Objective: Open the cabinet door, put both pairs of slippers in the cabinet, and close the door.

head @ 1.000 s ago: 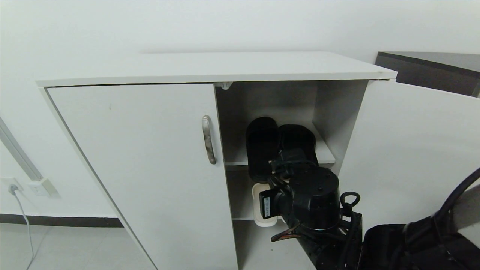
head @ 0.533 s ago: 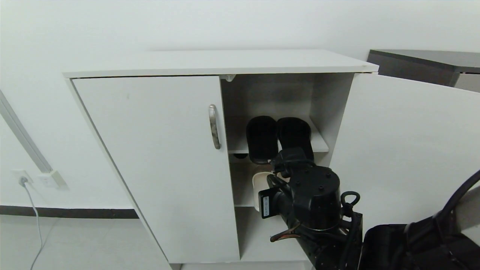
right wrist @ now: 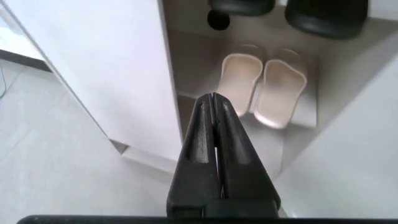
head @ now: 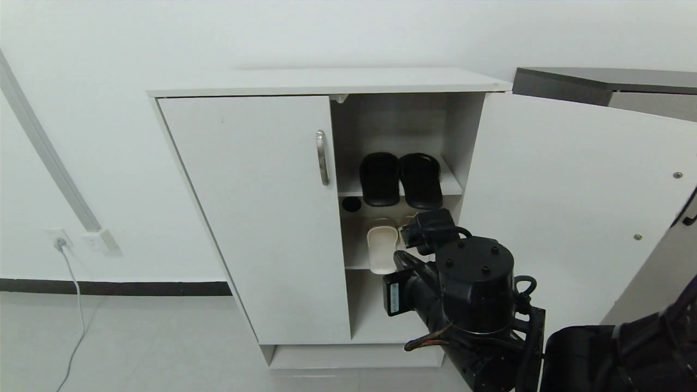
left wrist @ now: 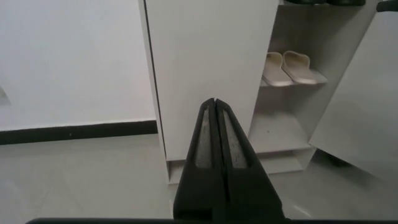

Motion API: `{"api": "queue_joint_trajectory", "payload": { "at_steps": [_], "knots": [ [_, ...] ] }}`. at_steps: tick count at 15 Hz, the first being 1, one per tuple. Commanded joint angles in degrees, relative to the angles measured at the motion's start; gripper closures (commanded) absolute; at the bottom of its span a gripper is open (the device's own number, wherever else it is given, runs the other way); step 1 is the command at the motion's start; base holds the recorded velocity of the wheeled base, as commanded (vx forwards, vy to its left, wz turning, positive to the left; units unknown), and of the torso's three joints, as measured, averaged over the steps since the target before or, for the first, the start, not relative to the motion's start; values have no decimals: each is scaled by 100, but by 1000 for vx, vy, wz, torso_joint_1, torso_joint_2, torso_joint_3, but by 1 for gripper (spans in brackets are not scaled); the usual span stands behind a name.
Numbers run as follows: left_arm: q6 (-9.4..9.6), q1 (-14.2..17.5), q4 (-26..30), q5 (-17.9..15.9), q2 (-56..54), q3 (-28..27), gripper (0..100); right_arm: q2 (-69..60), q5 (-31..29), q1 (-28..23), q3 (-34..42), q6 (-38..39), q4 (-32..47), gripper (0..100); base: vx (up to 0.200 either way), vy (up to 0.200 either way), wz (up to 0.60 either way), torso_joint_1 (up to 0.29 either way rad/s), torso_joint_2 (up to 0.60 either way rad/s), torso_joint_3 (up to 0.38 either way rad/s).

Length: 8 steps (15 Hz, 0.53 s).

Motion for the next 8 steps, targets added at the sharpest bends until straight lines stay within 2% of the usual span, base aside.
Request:
{"api": "queue_joint_trajectory", "payload": {
  "at_steps": [1, 4, 8],
  "knots": [
    [-2, 6, -1, 1, 7, 1, 100, -10, 1, 5, 14, -1, -7, 100, -200, 0, 0, 12, 7, -2],
    [-2, 6, -1, 1, 7, 1, 100, 7, 36, -3, 102, -9, -7, 100, -200, 0, 0, 1, 4, 2],
    [-2, 6, -1, 1, 7, 1, 100, 139, 98, -153, 304, -203, -24, 100, 0, 0, 0, 0, 0, 0]
  ]
}}
